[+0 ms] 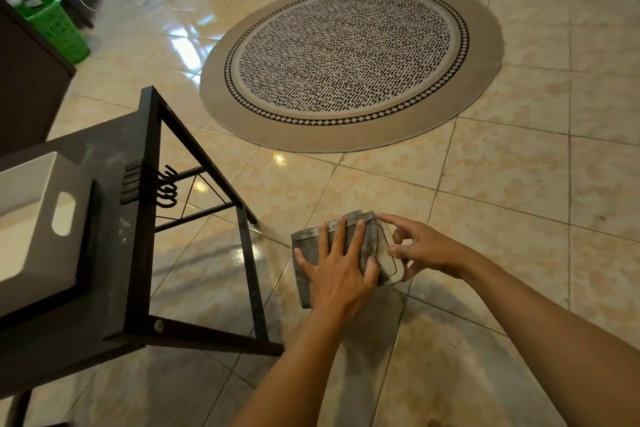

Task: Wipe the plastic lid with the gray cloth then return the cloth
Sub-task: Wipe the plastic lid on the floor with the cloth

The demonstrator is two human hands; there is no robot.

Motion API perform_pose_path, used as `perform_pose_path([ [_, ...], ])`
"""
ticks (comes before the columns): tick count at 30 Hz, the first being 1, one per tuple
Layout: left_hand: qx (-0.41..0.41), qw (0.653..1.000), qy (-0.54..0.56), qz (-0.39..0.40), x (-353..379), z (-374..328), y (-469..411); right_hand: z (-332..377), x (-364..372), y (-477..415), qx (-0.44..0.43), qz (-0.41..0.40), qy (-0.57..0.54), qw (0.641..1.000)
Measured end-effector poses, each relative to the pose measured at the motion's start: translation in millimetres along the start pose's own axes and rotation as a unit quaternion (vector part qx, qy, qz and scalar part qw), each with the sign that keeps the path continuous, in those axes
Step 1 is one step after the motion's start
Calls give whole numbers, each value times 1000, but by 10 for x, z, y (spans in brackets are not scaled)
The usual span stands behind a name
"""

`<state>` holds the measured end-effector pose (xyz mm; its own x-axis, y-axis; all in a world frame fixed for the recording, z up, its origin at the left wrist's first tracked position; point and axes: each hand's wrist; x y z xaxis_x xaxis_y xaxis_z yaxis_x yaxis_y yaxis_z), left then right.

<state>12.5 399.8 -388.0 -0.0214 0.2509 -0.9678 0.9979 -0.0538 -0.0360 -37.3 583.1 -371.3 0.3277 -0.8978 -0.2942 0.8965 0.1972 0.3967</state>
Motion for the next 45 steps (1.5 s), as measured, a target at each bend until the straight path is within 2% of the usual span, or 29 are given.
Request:
perform_pose_path([
  [7,24,1000,-1,2,14,-128,85,0,42,-11,-20,3,0,1000],
  [12,-29,1000,-10,-3,9,67,75,-28,61,-4,-10,-14,4,1000],
  [18,16,1000,-1,-5,-10,-202,125,-46,78,-22,-17,-16,-2,1000],
  [24,-35,999,-24,-1,23,46,74,-75,122,-22,-11,-31,-13,999],
  [30,22,999,-31,9,50,-130,-30,-69,124,-11,-13,-22,-34,999],
  [35,-19,999,-50,11,-12,77,8,-88,142,-15,-9,-39,-45,998],
  [41,41,999,-29,1,3,-164,24,-56,117,-15,-8,-26,-49,998],
  [45,11,998,-60,9,-27,-6,31,-45,112,-19,0,-28,-41,999],
])
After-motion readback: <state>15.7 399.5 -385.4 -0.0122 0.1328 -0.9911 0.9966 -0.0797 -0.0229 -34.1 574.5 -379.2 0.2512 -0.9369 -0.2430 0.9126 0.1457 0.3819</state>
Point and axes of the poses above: each hand's wrist, its own y-axis away from the middle knuckle, its own x-axis out of the palm, z = x × y, and after that the axes turned 12 degrees about -z, right-handed
